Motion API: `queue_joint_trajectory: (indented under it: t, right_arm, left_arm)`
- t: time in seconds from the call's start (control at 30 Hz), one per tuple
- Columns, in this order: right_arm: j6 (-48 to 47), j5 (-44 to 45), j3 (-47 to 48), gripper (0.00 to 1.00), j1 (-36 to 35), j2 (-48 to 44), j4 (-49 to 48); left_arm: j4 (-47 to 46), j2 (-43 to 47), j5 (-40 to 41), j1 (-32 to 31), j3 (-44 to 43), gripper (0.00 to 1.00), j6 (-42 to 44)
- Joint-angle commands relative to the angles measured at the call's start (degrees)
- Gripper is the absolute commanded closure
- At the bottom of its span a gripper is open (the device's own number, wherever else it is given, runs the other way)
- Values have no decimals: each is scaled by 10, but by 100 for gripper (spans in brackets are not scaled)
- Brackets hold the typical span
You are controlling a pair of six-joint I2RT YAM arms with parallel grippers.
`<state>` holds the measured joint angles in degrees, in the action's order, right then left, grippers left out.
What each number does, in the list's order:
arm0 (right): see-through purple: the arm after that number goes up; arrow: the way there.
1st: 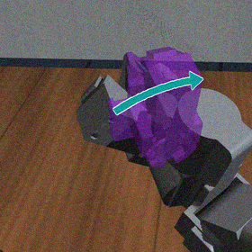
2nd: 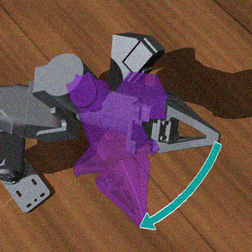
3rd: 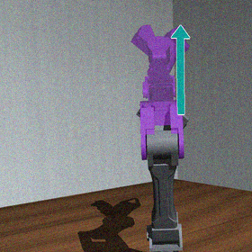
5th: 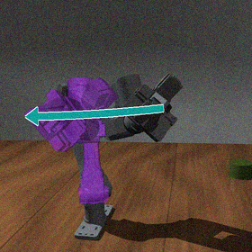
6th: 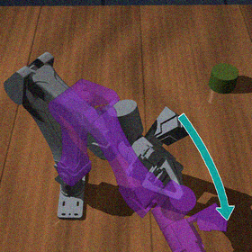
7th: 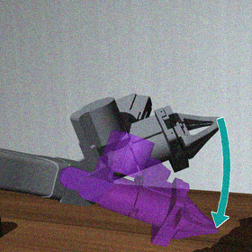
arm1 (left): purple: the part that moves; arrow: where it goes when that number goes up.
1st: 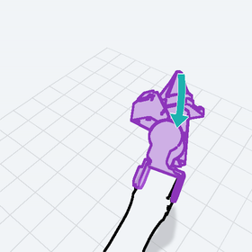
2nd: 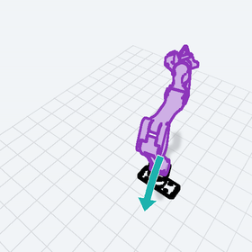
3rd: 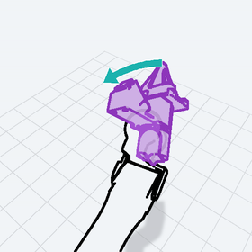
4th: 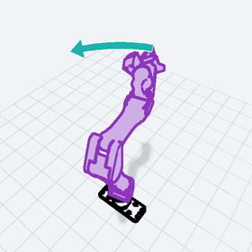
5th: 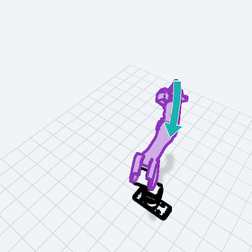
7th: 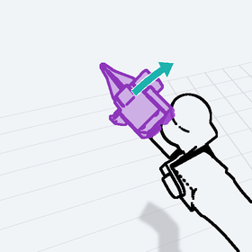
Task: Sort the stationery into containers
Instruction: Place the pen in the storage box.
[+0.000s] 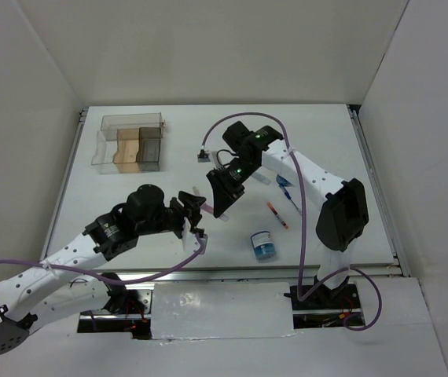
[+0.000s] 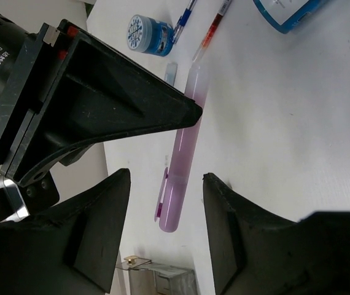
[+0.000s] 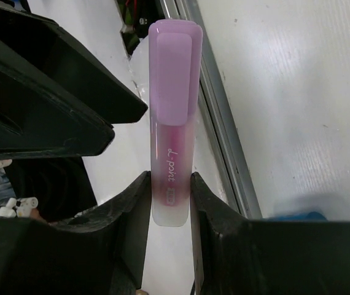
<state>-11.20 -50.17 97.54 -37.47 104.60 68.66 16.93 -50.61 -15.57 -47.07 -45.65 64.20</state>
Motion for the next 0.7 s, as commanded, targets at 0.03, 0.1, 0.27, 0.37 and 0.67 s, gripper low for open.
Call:
queue_joint_trajectory:
  t: [0.03,0.1,0.27,0.37,0.67]
  right_arm:
    - [-15,-11,26,100,-15,-8,14]
    - [-18,-12,27,100,-19,-8,16]
    - [-19,-19,31,100,-22,-8,19]
    - [-19,-21,34,100,-22,-7,21]
    - [-21,-33,37,100,-25,-5,27]
  left_arm:
    - [-8,5,-37,7,-6,39,-14]
    - [-7,4,-42,8,-6,41,-14]
    - [6,7,-57,8,-6,46,-11]
    - [11,9,-55,3,-3,47,3]
    - [19,-12,-27,-18,-17,49,-2]
